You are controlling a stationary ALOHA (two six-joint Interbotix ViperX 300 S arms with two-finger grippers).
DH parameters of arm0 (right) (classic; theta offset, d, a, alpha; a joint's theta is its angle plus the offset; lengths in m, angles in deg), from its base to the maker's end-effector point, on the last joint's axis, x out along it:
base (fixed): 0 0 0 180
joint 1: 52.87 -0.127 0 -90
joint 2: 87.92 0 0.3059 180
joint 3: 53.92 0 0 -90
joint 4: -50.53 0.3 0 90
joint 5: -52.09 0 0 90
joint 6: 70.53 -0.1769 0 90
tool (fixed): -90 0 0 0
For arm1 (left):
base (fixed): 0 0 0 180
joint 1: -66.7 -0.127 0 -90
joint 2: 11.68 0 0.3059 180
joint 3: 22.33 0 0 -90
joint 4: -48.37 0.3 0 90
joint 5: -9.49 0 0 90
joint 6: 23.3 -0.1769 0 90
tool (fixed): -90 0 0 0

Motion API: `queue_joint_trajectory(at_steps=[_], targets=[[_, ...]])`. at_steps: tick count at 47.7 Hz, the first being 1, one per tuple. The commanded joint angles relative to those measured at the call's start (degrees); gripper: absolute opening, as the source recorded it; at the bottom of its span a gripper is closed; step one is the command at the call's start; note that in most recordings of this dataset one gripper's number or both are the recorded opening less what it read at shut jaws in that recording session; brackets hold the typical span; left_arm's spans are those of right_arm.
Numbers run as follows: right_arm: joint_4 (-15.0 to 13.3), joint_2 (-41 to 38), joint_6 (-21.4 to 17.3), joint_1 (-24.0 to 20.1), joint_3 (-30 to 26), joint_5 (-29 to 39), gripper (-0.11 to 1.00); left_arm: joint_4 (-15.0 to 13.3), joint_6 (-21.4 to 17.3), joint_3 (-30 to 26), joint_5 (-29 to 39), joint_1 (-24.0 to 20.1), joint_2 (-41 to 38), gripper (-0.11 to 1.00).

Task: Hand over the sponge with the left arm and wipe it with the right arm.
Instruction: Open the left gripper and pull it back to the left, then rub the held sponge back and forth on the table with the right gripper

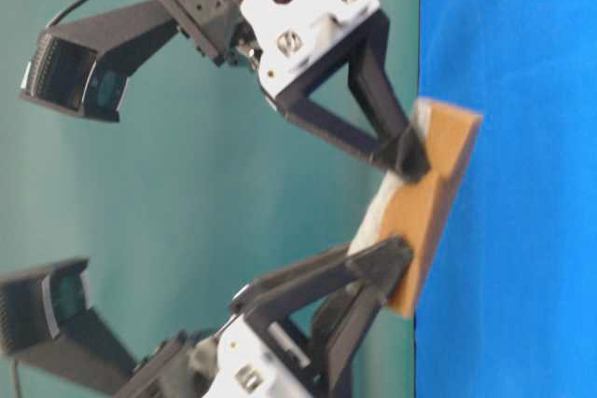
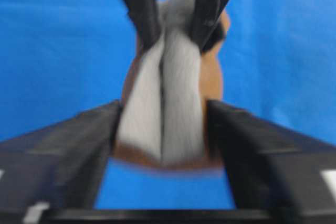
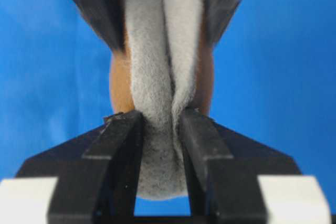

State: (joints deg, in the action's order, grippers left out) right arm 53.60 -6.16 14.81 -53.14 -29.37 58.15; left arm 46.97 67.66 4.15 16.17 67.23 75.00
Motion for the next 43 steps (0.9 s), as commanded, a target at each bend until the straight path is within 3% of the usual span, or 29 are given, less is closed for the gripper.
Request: queue_joint_trajectory(at_steps=[1, 5, 22, 33, 43], targets=[[-0.18, 2.46, 0.09, -0.35, -0.09, 0.44, 0.33, 0.09, -0.09, 1.93, -1.93, 0.18, 3.69, 0.71], [-0.09, 3.43, 0.09, -0.53, 0.62, 1.14, 0.33, 0.09, -0.09, 4.13, -3.6, 0.18, 5.98, 0.83], [-0.09, 4.75, 0.0, -1.14, 2.11, 2.72, 0.33, -0.26, 0.88, 15.56, -13.01, 0.62, 17.4, 0.81], [-0.53, 2.81, 0.09, -0.97, 0.79, 3.34, 0.33, -0.26, 0.79, 16.26, -13.45, 0.53, 18.19, 0.81], [-2.02, -3.69, 0.18, 0.26, 0.09, 2.29, 0.33, -0.26, 0.7, 16.26, -13.62, 0.53, 18.28, 0.81]])
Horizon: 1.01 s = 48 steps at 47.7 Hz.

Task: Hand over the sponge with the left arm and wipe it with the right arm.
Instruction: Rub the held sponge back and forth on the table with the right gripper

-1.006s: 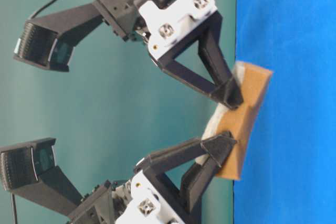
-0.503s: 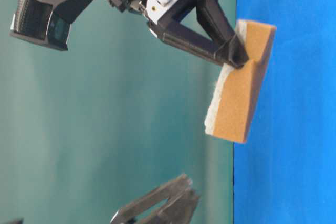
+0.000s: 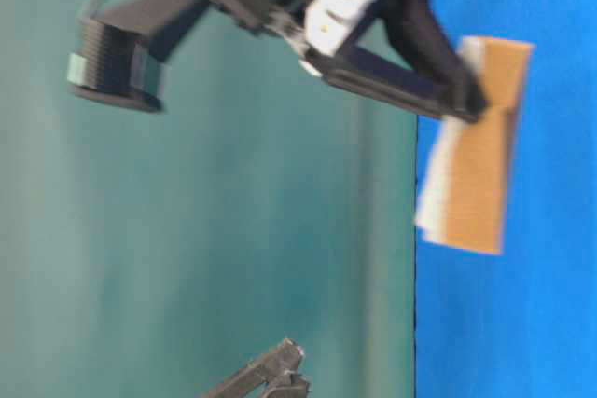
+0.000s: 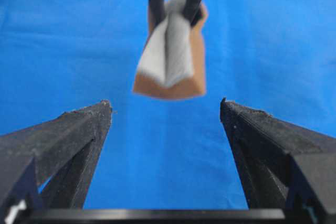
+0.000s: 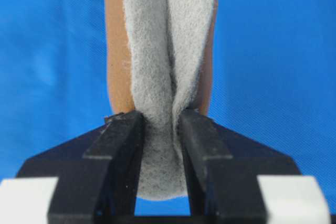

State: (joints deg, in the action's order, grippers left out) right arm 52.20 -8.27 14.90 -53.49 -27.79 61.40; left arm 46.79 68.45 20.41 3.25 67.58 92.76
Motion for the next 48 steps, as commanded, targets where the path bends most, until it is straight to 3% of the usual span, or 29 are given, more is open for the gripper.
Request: queue_joint_trajectory(at_steps=[1, 16, 30, 48], targets=[[-0.79, -2.29, 0.09, 0.7, -1.58, -1.23, 0.33, -0.09, -0.09, 0.0, -0.7, 0.26, 0.53, 0.81], [-2.11, -12.04, 0.09, 0.88, -1.93, -4.31, 0.32, -0.09, -0.26, 0.09, -0.79, 0.18, 0.44, 0.81], [-2.72, -12.22, 0.44, 2.64, -1.93, -4.04, 0.3, -0.09, -0.44, 0.0, -0.79, 0.09, 0.44, 0.81], [-11.07, -8.88, 0.53, 12.83, -0.97, -3.43, 0.29, -0.09, -0.62, 0.09, -0.79, -0.18, 0.44, 0.81]])
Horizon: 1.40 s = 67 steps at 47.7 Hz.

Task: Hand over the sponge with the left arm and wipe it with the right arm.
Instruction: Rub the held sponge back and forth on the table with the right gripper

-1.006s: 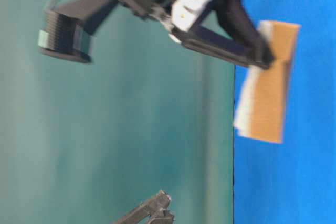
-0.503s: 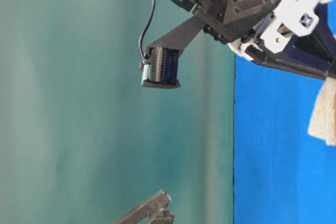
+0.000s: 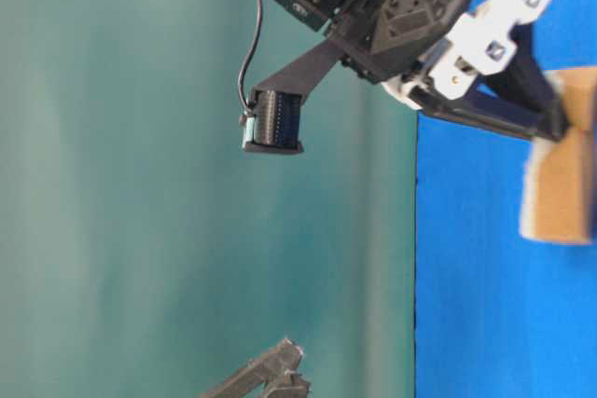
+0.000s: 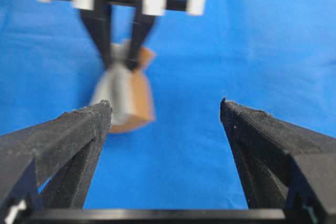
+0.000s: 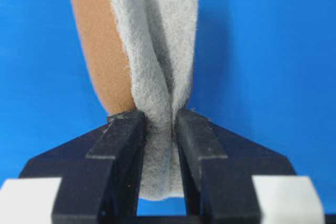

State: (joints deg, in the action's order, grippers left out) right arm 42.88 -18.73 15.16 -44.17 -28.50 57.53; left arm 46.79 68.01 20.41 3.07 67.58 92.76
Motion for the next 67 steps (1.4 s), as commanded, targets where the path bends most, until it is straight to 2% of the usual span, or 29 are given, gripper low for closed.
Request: queue_joint_trajectory(at_steps=[1, 9, 21, 27, 38, 48, 59, 67], targets=[[-2.11, 1.58, 0.26, 3.87, -0.26, 0.62, 0.29, -0.09, -0.18, 0.09, -0.7, -0.26, 0.35, 0.81], [-3.87, 1.58, 0.26, 5.1, -0.44, 0.97, 0.29, -0.09, -0.26, 0.09, -0.62, -0.7, 0.44, 0.81], [-3.69, 1.58, -0.62, 4.13, -0.35, 0.79, 0.29, -0.09, -0.53, 0.09, -0.62, -1.14, 0.35, 0.81], [-2.29, 1.67, -1.14, 0.53, -0.09, 0.88, 0.29, -0.09, -0.44, 0.09, -0.62, -1.05, 0.35, 0.81], [2.99, 1.58, -3.25, -10.28, 0.0, 1.58, 0.28, -0.09, -0.35, 0.09, -0.7, -1.05, 0.35, 0.81], [4.04, 1.58, -6.59, -16.44, -0.35, 4.31, 0.28, -0.09, -0.26, 0.09, -0.7, -1.05, 0.26, 0.81], [3.69, 1.58, -6.94, -17.23, -1.32, 4.48, 0.28, -0.09, 0.26, 0.0, -0.62, -0.79, 0.18, 0.81], [1.41, 1.67, -6.77, -13.54, -0.97, 4.22, 0.28, -0.09, 0.26, 0.0, -0.7, -0.7, 0.18, 0.81]])
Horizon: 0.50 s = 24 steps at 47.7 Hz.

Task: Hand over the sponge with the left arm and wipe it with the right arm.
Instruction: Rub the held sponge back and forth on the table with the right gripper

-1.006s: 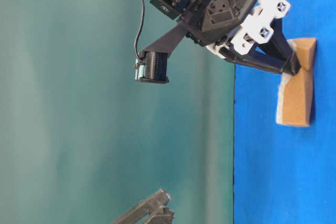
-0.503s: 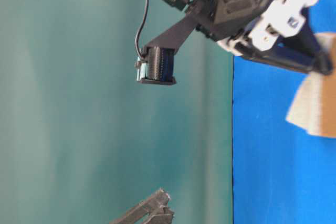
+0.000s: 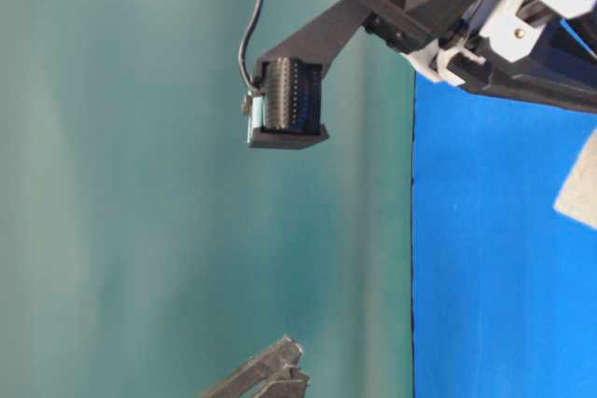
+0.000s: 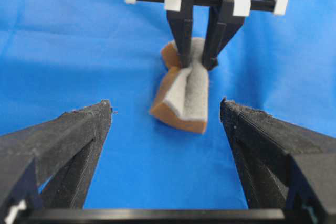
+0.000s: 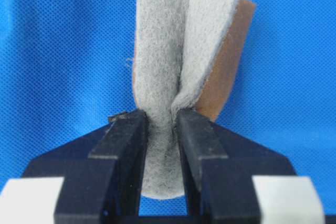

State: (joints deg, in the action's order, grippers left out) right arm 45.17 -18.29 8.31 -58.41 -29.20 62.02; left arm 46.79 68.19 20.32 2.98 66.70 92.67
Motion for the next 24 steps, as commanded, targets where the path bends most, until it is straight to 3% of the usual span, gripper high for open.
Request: queue_joint_trajectory(at_steps=[1, 15, 24], targets=[[-1.58, 1.23, 0.18, 1.67, -0.09, -0.26, 0.28, -0.09, 0.09, 0.09, -0.53, 0.18, 0.26, 0.81], [-11.69, 1.67, 0.35, 12.83, 0.0, -1.85, 0.26, -0.09, -0.18, 0.09, -0.62, 0.18, 0.18, 0.81], [-14.77, 1.76, 0.44, 17.67, -0.09, -2.2, 0.26, -0.09, -0.18, 0.09, -0.62, 0.18, 0.18, 0.81]])
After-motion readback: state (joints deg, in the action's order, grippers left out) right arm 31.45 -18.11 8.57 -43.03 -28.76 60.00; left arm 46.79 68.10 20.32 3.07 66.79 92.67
